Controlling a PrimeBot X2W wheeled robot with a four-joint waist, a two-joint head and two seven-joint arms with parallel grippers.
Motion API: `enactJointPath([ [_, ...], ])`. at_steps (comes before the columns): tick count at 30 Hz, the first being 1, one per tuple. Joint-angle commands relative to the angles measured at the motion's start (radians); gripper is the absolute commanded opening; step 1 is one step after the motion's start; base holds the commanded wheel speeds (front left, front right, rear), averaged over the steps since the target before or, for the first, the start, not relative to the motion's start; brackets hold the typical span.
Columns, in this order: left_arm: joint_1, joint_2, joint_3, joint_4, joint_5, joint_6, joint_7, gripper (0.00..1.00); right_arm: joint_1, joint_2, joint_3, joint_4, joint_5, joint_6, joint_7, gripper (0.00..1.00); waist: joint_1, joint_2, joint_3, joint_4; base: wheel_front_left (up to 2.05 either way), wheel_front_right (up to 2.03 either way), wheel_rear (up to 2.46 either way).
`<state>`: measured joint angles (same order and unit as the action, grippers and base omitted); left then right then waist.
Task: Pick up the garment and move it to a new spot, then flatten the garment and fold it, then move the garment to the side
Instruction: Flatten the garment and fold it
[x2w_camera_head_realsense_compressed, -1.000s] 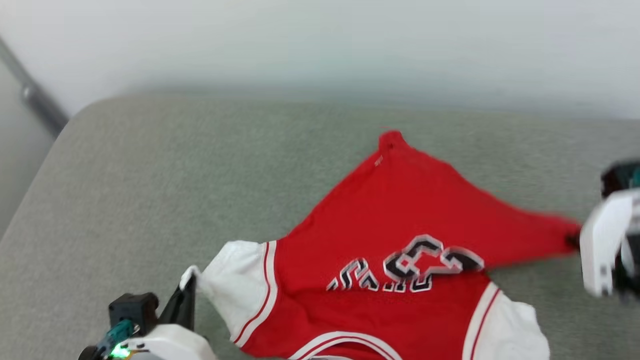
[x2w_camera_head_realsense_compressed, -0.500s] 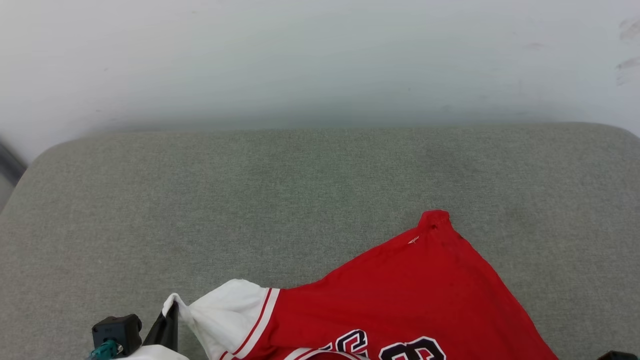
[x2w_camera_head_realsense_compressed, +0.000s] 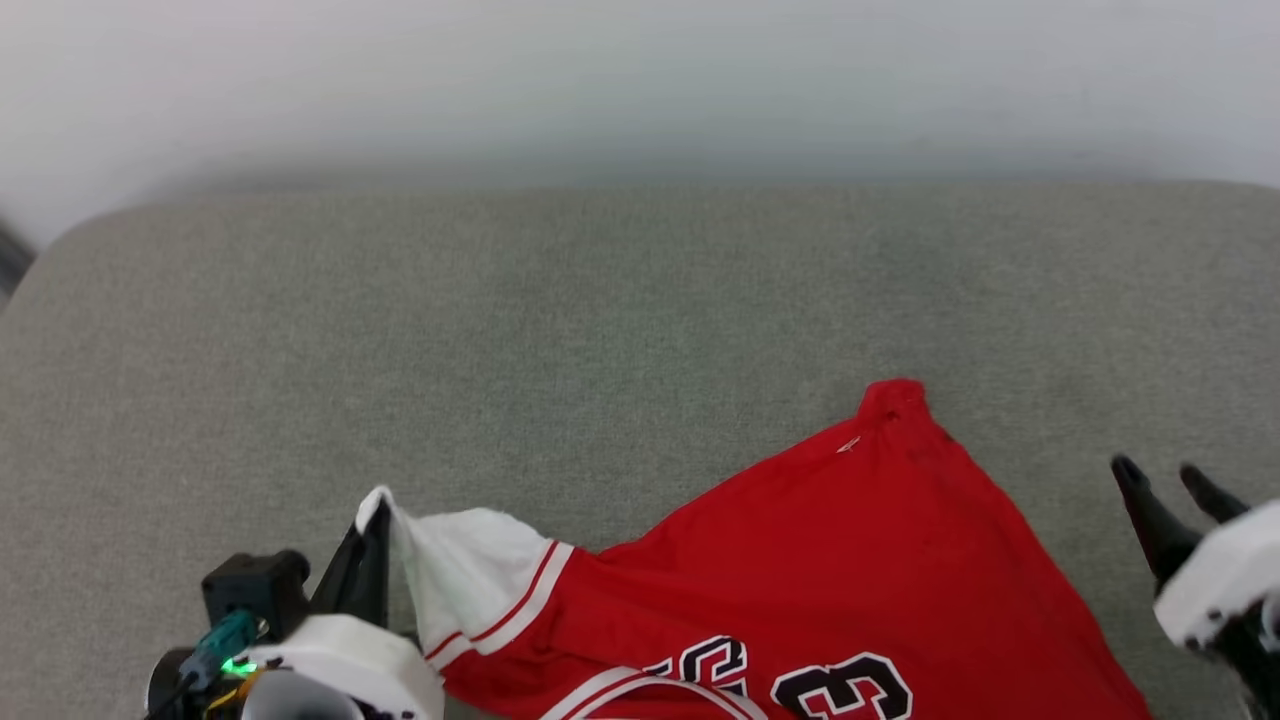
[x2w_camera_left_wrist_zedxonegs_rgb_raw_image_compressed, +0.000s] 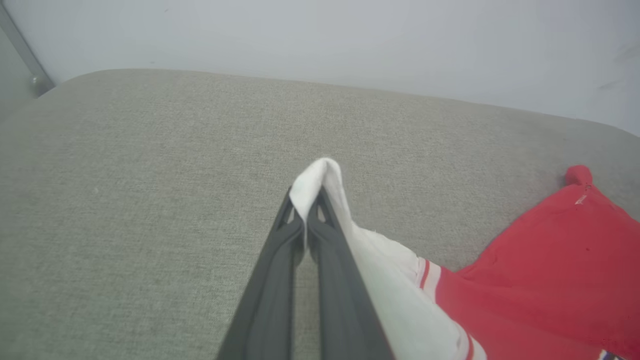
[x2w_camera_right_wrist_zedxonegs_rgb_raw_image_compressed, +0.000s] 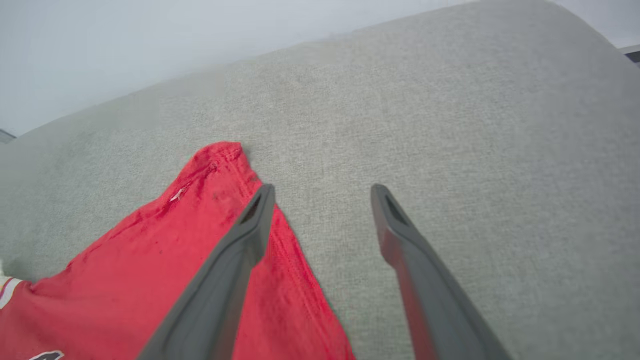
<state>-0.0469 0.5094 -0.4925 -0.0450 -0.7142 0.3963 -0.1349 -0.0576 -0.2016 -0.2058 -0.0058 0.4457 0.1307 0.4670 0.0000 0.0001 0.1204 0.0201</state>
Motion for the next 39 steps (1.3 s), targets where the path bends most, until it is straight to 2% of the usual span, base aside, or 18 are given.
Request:
enactJointPath([
  [1,-0.019,-0.006,-0.003,-0.008,0.008,0.002,-0.003,0.00,-0.034,-0.010,0.012,0.013,0.012,0.000,0.003,1.00,0.0000,-0.0001,0.034,0.016,0.00,0.00,0.00],
  [4,-0.056,-0.012,-0.014,-0.034,0.028,0.004,-0.001,0.00,-0.151,-0.070,0.084,0.087,0.047,0.000,0.073,1.00,0.0000,-0.0001,0.078,0.039,0.00,0.00,0.00],
  [9,-0.114,-0.029,-0.044,-0.060,0.059,-0.007,0.006,0.00,-0.326,-0.138,0.197,0.186,0.105,0.000,0.306,1.00,0.0000,-0.0001,0.144,0.082,0.00,0.00,0.00],
  [13,-0.150,-0.043,-0.058,-0.066,0.072,-0.013,0.002,0.00,-0.425,-0.149,0.269,0.240,0.122,0.000,0.452,1.00,0.0000,-0.0001,0.187,0.108,0.00,0.00,0.00],
  [19,-0.183,-0.062,-0.069,-0.061,0.081,-0.018,-0.004,0.00,-0.502,-0.162,0.361,0.316,0.137,0.000,0.524,1.00,0.0000,-0.0001,0.238,0.130,0.00,0.00,0.00],
  [23,-0.188,-0.067,-0.073,-0.051,0.081,-0.021,-0.010,0.00,-0.493,-0.156,0.419,0.391,0.156,0.000,0.553,1.00,0.0000,-0.0001,0.250,0.135,0.00,0.00,0.00],
  [24,-0.188,-0.068,-0.073,-0.047,0.080,-0.021,-0.009,0.00,-0.486,-0.157,0.434,0.410,0.158,0.000,0.564,0.64,0.0000,-0.0001,0.251,0.135,0.00,0.00,0.00],
  [25,-0.189,-0.069,-0.074,-0.044,0.078,-0.022,-0.009,0.00,-0.481,-0.157,0.451,0.422,0.164,0.000,0.567,0.20,0.0000,-0.0001,0.251,0.136,0.00,0.00,0.00],
  [26,-0.190,-0.070,-0.074,-0.041,0.076,-0.023,-0.011,0.00,-0.481,-0.156,0.462,0.429,0.172,0.000,0.560,0.00,0.0000,-0.0001,0.250,0.137,0.00,0.00,0.00],
  [33,-0.178,-0.064,-0.068,-0.012,0.055,-0.035,-0.012,0.00,-0.519,-0.196,0.505,0.400,0.209,0.000,0.449,0.00,0.0000,-0.0001,0.189,0.130,0.00,0.00,0.00],
  [39,-0.195,-0.037,-0.037,0.024,0.034,-0.058,-0.021,0.00,-0.512,-0.240,0.497,0.377,0.177,0.000,0.262,0.00,0.0000,-0.0001,0.060,0.107,0.00,0.00,0.00],
])
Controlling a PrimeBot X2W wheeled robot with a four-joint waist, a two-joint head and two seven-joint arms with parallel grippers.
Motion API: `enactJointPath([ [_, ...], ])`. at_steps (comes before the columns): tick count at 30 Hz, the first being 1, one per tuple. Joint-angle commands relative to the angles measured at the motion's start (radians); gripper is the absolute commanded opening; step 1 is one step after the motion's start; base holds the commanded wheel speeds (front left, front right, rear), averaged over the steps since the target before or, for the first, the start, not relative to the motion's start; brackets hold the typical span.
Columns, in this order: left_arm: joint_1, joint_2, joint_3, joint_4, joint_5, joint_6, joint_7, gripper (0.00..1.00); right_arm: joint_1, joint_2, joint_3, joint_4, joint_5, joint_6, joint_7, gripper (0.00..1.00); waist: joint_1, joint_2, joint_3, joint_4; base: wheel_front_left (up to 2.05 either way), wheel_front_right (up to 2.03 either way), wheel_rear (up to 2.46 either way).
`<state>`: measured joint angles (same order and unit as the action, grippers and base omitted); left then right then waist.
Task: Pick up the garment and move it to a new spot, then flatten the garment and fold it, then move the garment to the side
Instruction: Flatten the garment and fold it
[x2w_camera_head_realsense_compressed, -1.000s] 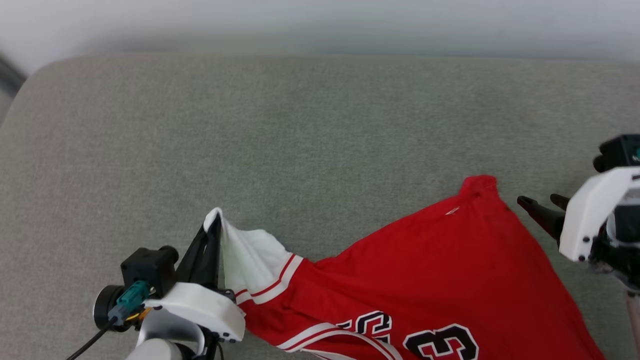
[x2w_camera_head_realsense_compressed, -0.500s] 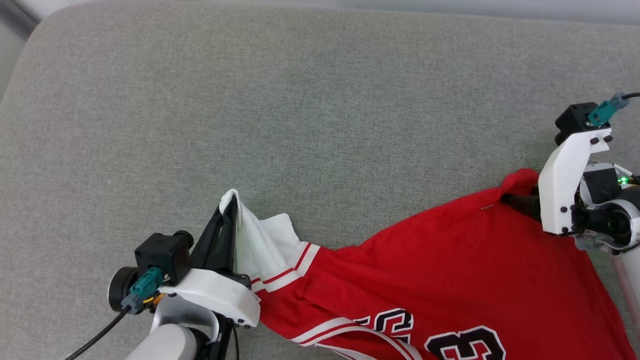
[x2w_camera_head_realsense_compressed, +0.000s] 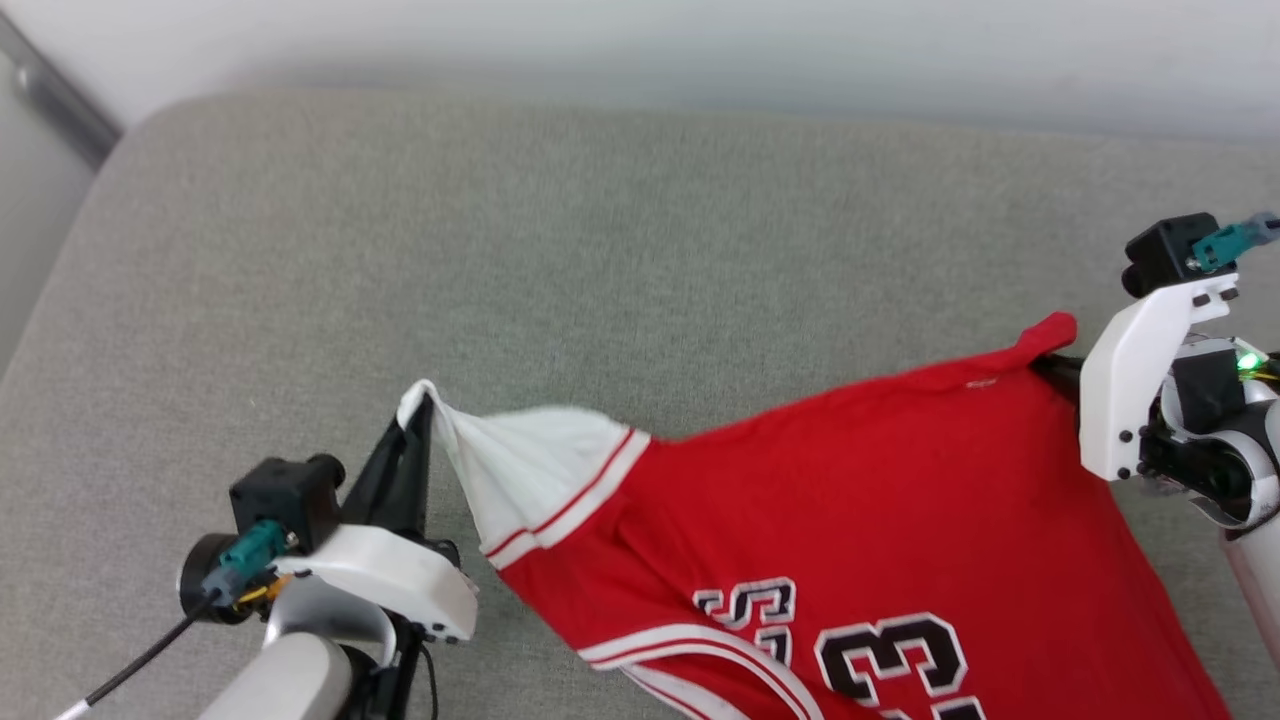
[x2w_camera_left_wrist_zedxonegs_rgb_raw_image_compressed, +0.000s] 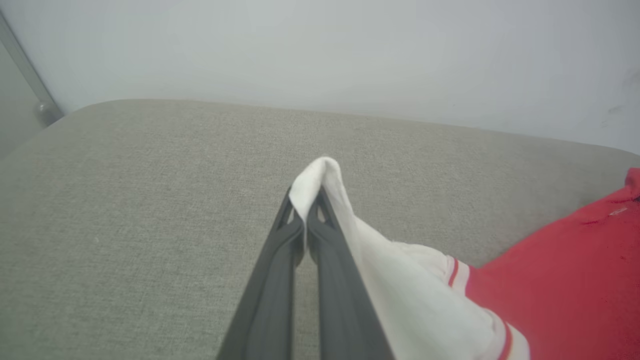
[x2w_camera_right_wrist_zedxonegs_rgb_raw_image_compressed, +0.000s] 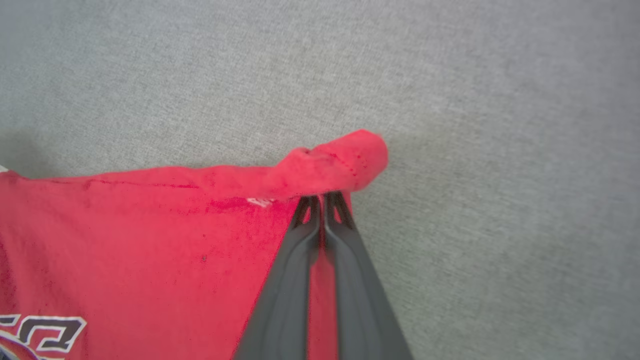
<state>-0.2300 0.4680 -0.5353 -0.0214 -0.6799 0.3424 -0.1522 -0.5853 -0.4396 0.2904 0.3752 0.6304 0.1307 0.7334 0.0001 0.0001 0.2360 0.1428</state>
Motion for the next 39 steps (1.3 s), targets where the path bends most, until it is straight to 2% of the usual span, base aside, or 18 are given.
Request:
enactJointPath([
  [1,-0.024,0.011,0.012,0.009,-0.003,-0.009,-0.004,0.00,0.020,-0.007,-0.005,-0.004,-0.017,0.000,-0.039,0.00,-0.0001,-0.0001,-0.078,-0.020,0.00,0.00,0.00],
  [5,-0.081,0.030,0.041,0.065,-0.015,-0.040,-0.009,0.00,0.044,0.003,-0.041,0.014,-0.060,0.000,-0.151,0.00,-0.0001,-0.0001,-0.165,-0.047,0.00,0.00,0.00],
  [8,-0.151,0.038,0.060,0.128,-0.024,-0.069,-0.012,0.00,0.054,0.022,-0.067,0.033,-0.088,0.000,-0.197,0.00,-0.0001,-0.0001,-0.214,-0.070,0.00,0.00,0.00],
  [14,-0.323,0.019,0.076,0.298,-0.034,-0.132,-0.009,0.00,0.017,0.051,-0.091,0.057,-0.125,0.000,-0.227,0.00,-0.0001,-0.0001,-0.249,-0.112,0.00,0.00,0.00],
  [15,-0.323,0.019,0.076,0.298,-0.034,-0.132,-0.009,0.00,0.017,0.051,-0.091,0.057,-0.125,0.000,-0.227,0.00,-0.0001,-0.0001,-0.249,-0.112,0.00,0.00,0.00],
  [21,-0.521,-0.019,0.054,0.505,-0.010,-0.202,-0.022,0.00,-0.060,0.065,-0.094,0.087,-0.148,0.000,-0.233,0.00,-0.0001,-0.0001,-0.239,-0.132,0.00,0.00,0.00],
  [30,-0.881,-0.060,0.033,0.730,0.064,-0.268,-0.064,0.00,-0.317,0.050,-0.102,0.153,-0.206,-0.001,-0.323,0.00,-0.0001,-0.0001,-0.112,-0.151,0.00,0.00,0.00],
  [39,-1.220,-0.060,0.060,0.803,0.126,-0.285,-0.106,0.00,-0.637,0.064,-0.106,0.229,-0.275,-0.001,-0.489,0.00,-0.0001,-0.0001,0.061,-0.169,0.00,0.00,0.00],
])
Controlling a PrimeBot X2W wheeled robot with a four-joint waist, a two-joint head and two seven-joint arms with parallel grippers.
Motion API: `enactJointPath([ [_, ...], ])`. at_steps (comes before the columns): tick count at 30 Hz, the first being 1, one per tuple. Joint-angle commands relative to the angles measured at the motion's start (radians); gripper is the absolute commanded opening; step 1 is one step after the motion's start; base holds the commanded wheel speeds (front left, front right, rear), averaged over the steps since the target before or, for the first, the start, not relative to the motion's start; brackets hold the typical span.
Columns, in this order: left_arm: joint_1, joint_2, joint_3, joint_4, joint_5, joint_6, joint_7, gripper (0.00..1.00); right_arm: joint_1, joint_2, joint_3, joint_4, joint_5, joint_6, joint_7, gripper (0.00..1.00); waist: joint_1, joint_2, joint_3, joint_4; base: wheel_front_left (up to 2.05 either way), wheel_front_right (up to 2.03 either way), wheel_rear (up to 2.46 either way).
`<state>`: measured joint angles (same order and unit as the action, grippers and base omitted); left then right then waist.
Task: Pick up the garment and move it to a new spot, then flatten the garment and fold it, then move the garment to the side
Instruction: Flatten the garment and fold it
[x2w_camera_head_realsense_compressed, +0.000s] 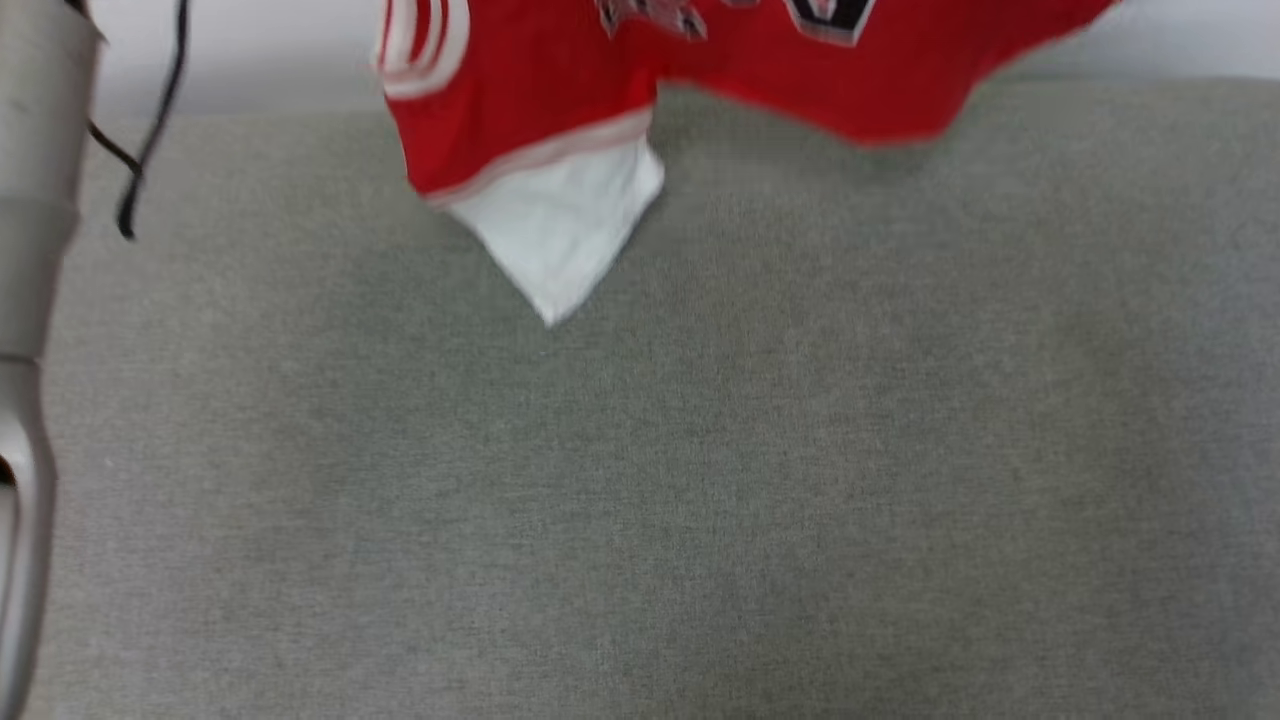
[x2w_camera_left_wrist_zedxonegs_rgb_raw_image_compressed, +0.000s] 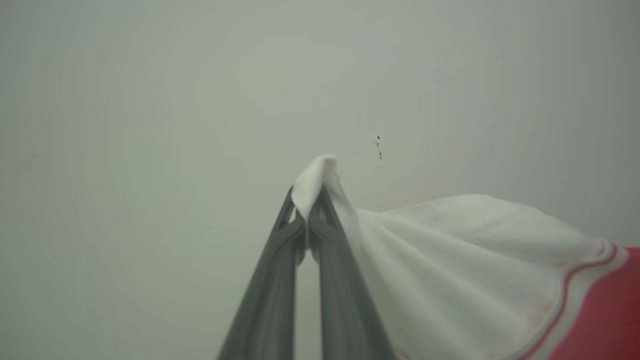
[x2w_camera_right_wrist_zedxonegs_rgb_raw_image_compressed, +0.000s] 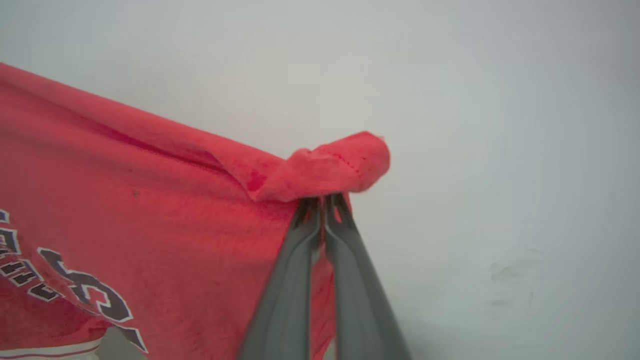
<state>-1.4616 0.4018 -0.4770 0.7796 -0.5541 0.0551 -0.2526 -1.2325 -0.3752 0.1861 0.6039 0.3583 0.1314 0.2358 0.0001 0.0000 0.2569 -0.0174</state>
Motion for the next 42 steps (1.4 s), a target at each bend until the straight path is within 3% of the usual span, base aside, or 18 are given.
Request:
enactJointPath([
  [1,-0.020,0.007,0.006,0.005,0.006,0.000,-0.007,0.00,-0.024,0.000,0.000,0.009,-0.007,-0.001,-0.012,0.00,-0.0001,0.0000,0.059,-0.010,0.00,0.00,0.00],
  [12,-0.186,-0.014,0.039,0.057,0.036,-0.007,-0.014,0.00,-0.263,0.031,0.062,0.158,0.007,-0.001,-0.175,0.00,-0.0001,0.0000,0.243,-0.009,0.00,0.00,0.00],
  [23,-0.130,-0.061,0.074,0.099,0.054,-0.020,-0.013,0.00,-0.336,0.082,0.187,0.325,0.065,-0.001,-0.280,0.00,-0.0001,0.0000,0.346,0.000,0.00,0.00,0.00],
  [34,0.079,-0.113,0.131,0.139,0.033,-0.072,-0.014,0.00,-0.197,0.076,0.326,0.421,0.178,-0.001,-0.279,0.00,-0.0001,0.0000,0.232,0.032,0.00,0.00,0.00],
  [42,0.435,-0.127,0.194,0.058,0.043,-0.096,-0.013,0.00,0.091,0.016,0.428,0.355,0.296,-0.001,-0.304,0.00,-0.0001,0.0000,0.052,0.054,0.00,0.00,0.00],
])
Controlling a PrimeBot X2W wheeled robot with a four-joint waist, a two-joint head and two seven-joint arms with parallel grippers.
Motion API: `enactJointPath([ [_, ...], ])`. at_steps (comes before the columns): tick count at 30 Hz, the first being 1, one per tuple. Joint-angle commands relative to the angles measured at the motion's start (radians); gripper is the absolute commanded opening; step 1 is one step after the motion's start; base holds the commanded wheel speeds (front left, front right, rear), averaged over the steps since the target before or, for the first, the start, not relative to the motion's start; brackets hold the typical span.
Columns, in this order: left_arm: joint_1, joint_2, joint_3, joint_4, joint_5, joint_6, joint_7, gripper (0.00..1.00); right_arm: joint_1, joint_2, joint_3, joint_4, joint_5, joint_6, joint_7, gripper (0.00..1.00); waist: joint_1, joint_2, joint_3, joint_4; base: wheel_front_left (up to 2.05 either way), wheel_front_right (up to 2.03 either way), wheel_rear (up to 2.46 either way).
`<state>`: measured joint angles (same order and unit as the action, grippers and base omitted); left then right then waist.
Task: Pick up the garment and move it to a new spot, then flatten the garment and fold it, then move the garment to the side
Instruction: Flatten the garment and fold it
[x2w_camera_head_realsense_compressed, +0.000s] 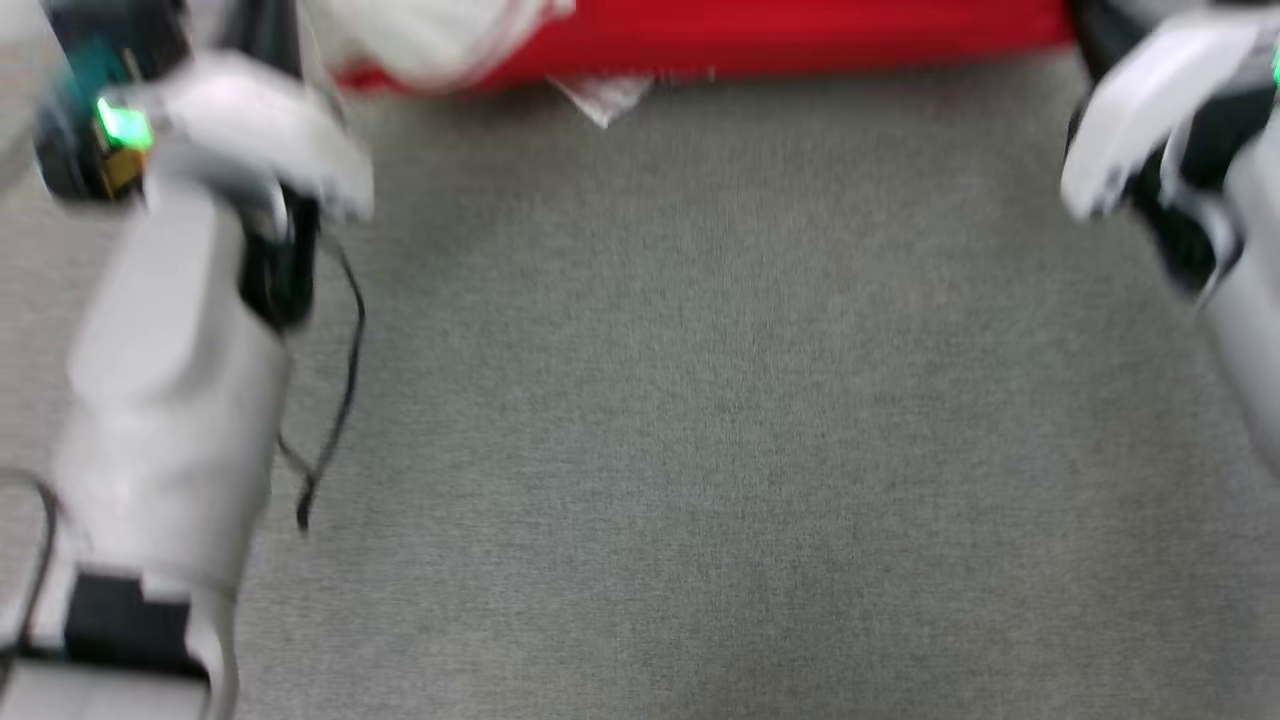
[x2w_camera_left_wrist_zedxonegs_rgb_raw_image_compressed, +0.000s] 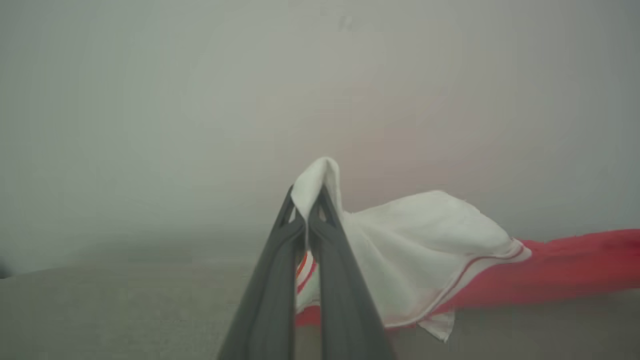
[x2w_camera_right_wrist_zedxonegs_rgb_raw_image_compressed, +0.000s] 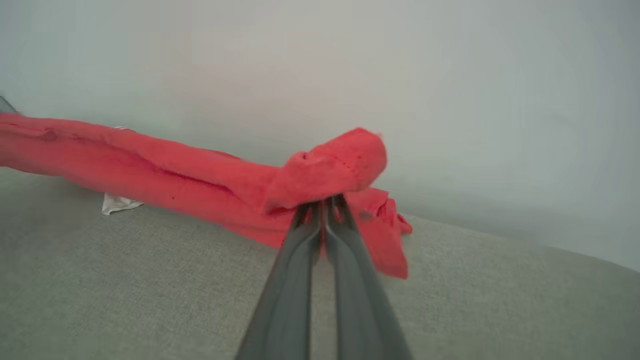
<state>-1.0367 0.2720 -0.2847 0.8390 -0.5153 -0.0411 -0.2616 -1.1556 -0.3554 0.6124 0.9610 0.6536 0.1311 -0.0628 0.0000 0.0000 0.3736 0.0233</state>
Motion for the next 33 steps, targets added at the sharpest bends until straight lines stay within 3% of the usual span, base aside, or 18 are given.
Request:
enactJointPath([
  [1,0.058,0.004,0.014,-0.016,0.002,0.000,-0.004,0.00,0.053,-0.012,0.014,-0.017,0.013,-0.001,-0.011,0.00,0.0000,0.0000,-0.085,0.014,0.00,0.00,0.00],
  [6,0.301,0.010,0.039,-0.060,0.009,-0.004,-0.005,0.00,0.261,-0.049,0.059,-0.085,0.069,-0.001,-0.017,0.00,0.0000,0.0000,-0.205,0.018,0.00,0.00,0.00],
  [16,0.768,0.055,0.084,-0.241,-0.012,0.057,0.008,0.00,0.642,-0.110,0.045,-0.279,0.104,-0.001,-0.006,0.00,0.0000,0.0000,-0.389,0.004,0.00,0.00,0.00],
  [27,1.156,0.089,0.120,-0.657,-0.050,0.202,0.142,0.00,1.025,-0.108,-0.203,-0.538,-0.015,-0.001,0.072,0.00,0.0000,0.0000,-0.447,0.002,0.00,0.00,0.00],
  [33,1.296,0.111,0.131,-0.840,-0.058,0.261,0.210,0.00,1.252,-0.035,-0.393,-0.761,-0.122,-0.001,0.210,0.00,0.0000,0.0000,-0.443,0.004,0.00,0.00,0.00],
])
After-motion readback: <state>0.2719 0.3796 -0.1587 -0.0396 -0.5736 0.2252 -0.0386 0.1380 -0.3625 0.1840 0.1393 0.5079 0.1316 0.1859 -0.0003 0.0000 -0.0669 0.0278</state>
